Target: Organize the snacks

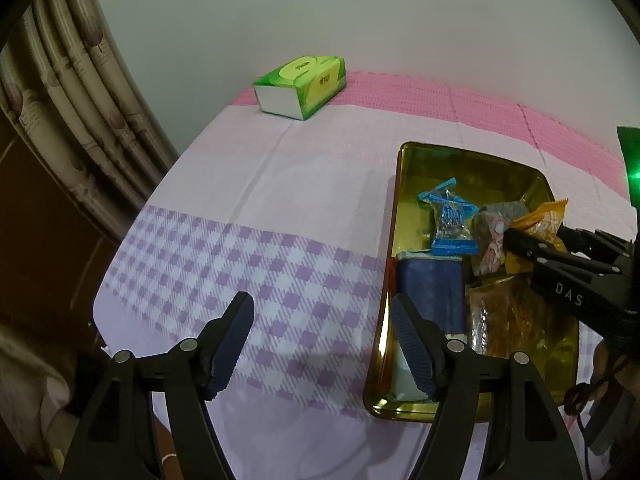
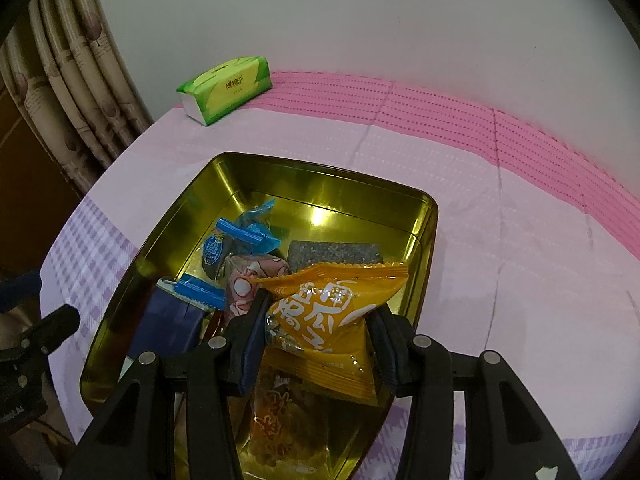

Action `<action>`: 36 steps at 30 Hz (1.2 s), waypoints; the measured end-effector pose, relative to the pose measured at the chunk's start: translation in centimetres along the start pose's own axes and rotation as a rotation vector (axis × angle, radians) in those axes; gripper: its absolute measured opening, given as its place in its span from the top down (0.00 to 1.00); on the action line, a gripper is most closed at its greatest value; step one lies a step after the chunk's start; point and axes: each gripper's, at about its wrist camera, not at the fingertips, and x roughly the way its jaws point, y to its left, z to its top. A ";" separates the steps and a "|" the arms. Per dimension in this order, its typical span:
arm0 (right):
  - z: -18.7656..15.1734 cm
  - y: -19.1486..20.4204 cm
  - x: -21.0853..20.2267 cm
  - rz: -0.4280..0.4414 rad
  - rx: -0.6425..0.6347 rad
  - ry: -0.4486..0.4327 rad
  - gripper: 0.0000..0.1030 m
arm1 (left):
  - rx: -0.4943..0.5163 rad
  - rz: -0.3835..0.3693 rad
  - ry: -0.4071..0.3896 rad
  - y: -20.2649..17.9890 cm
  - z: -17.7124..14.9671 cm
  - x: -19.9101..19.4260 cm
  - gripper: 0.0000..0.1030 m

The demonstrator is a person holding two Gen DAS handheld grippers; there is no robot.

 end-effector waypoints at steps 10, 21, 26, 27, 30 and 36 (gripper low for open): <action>-0.1 0.3 -0.3 -0.001 -0.009 0.001 0.47 | 0.007 0.001 0.004 -0.2 -0.3 -0.1 0.30; 0.1 0.0 -4.2 -0.002 0.012 -0.035 0.24 | 0.006 0.001 0.004 -0.4 -0.4 -0.4 0.30; -0.5 -0.4 -6.1 0.017 0.030 -0.037 0.18 | 0.011 0.006 0.003 -0.7 -0.6 -0.6 0.30; -0.7 -0.4 -6.3 0.020 0.033 -0.035 0.17 | 0.015 0.005 0.002 -0.8 -0.6 -0.6 0.30; -1.4 -0.7 -6.9 0.021 0.043 -0.024 0.15 | 0.022 0.006 0.000 -1.2 -0.7 -0.9 0.30; -3.1 -0.4 -7.4 0.015 0.030 -0.002 0.14 | 0.043 0.010 -0.002 -2.0 -0.9 -1.2 0.30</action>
